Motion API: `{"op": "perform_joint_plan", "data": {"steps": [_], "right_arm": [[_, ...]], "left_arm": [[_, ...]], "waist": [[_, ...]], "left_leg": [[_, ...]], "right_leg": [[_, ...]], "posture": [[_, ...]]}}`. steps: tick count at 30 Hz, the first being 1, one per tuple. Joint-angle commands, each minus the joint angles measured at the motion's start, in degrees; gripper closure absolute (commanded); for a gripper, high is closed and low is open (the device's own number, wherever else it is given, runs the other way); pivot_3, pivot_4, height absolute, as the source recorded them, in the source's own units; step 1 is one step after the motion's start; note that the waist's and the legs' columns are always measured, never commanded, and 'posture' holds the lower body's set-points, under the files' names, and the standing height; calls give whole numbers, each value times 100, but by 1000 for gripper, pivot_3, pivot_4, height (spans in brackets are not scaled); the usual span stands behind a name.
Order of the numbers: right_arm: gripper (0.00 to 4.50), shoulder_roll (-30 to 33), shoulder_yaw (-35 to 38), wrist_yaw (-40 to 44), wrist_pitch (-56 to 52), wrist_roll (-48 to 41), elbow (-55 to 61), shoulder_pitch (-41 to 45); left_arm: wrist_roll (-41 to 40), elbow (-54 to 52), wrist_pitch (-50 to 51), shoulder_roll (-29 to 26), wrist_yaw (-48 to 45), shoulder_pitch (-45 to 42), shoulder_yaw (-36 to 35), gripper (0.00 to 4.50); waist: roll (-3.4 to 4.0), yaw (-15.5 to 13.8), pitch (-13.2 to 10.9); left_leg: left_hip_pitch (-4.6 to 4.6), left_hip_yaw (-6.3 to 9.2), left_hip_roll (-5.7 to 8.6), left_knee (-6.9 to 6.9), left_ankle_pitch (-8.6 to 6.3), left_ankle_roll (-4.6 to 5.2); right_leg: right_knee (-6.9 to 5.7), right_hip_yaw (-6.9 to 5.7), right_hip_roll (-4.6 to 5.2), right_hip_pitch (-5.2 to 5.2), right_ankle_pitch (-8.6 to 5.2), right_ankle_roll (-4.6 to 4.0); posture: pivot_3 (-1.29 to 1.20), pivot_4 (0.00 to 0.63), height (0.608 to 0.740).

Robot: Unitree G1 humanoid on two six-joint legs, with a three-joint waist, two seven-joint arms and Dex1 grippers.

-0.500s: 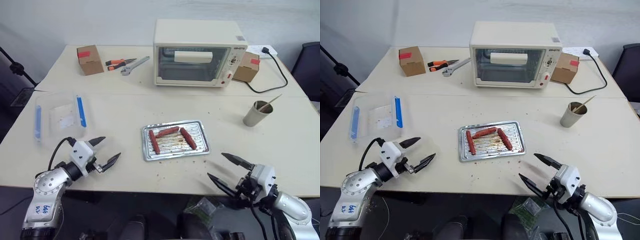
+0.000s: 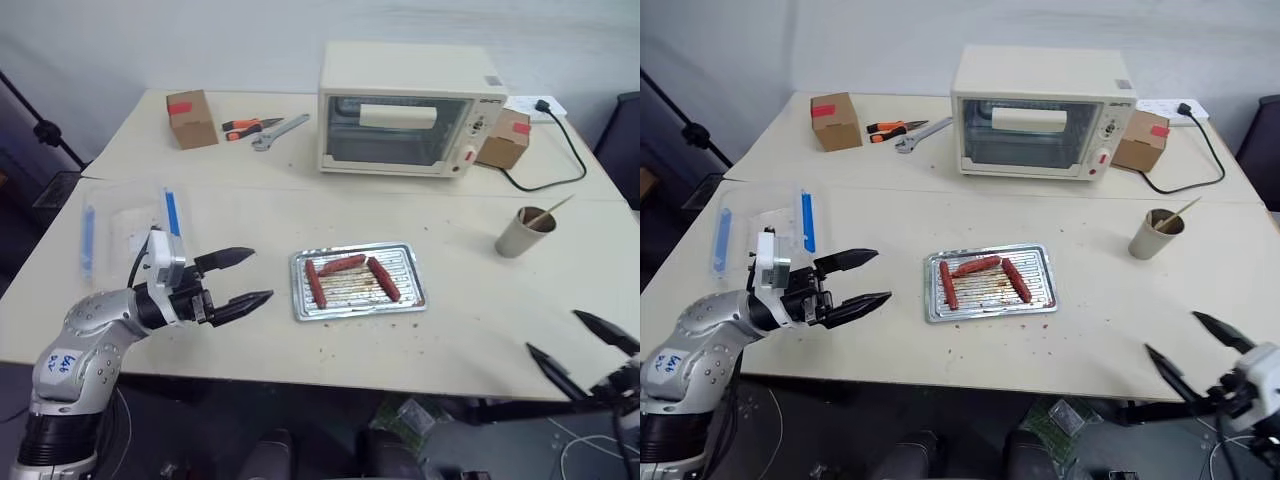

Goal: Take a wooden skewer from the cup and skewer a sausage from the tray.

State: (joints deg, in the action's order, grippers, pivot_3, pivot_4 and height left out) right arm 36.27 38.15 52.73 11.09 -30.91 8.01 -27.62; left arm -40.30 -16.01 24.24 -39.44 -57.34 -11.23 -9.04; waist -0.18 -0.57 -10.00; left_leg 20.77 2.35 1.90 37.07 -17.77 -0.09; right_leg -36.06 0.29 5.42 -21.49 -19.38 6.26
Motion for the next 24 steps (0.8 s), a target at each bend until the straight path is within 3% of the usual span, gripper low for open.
{"op": "perform_joint_plan", "data": {"steps": [1, 5, 8, 11, 18, 24], "right_arm": [[0, 494, 350, 108, -330, -196, 181, 118], [0, 1630, 245, -6, -1593, -27, 347, 459], [0, 2899, -287, -31, -2750, -70, 146, 1613], [0, 3566, -1165, 35, -3406, 146, -201, 2706], [0, 3533, -3401, 287, -3576, 1410, -1619, 5419], [0, 3187, -4036, 596, -3265, 2075, -2612, 6482]], "left_arm": [[-50, -158, -12, 44, -176, -90, 144, 43], [168, -43, -253, 222, -164, -108, 253, 43], [-16, -56, -50, 448, 87, -130, 205, 43], [112, -10, -115, 544, 125, -157, 244, 43], [366, -28, -360, 657, 198, -68, 315, 43], [410, -177, -355, 691, 349, 59, 291, 43]], "waist": [[12, 87, -3], [14, 112, -4], [26, 132, -11], [16, 72, -14], [13, 17, -15], [13, 63, -15]], "left_leg": [[-3, -4, 0, -2, -1, 0], [-5, -6, -8, -2, -1, 0], [-4, -10, -7, 11, -1, 1], [-1, 2, -11, 6, -1, 7], [70, 7, 7, 22, 7, -6], [100, -1, 12, 21, 9, -8]], "right_leg": [[0, 3, 0, 2, 0, 0], [0, 3, -8, 1, 0, 0], [-2, 6, -7, 2, 1, 3], [-1, -3, -9, -3, 1, 3], [16, -10, 4, -52, 2, 5], [4, -7, 7, -93, 3, 6]], "posture": [[0, 150, 740], [0, 150, 740], [0, 150, 740], [0, 150, 740], [0, 150, 740], [0, 150, 740]]}}
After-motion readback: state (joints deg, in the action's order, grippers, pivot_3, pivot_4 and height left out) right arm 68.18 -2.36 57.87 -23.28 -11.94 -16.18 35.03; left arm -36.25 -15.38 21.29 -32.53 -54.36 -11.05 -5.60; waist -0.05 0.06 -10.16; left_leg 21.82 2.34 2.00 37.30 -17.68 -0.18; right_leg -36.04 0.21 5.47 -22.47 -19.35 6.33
